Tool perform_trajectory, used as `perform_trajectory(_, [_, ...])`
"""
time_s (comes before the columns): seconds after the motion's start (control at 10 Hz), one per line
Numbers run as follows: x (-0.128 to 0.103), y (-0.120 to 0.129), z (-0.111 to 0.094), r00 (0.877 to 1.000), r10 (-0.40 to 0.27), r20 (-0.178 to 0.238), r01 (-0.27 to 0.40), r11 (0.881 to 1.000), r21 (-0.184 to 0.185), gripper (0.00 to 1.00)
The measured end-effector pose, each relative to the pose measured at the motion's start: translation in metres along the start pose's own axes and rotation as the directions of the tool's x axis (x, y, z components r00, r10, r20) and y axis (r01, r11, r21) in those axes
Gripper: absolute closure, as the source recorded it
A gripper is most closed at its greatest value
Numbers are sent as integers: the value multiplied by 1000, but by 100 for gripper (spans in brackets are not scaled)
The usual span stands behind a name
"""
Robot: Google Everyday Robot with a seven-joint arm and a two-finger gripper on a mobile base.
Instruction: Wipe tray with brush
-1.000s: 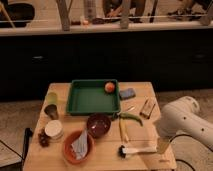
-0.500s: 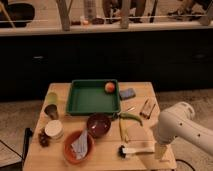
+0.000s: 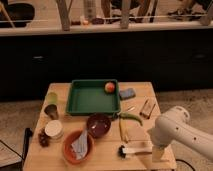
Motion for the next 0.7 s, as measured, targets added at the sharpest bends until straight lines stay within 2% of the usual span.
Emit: perform_trajectory(0.7, [-4,5,24,1000,-5,26,5,1000,-7,20])
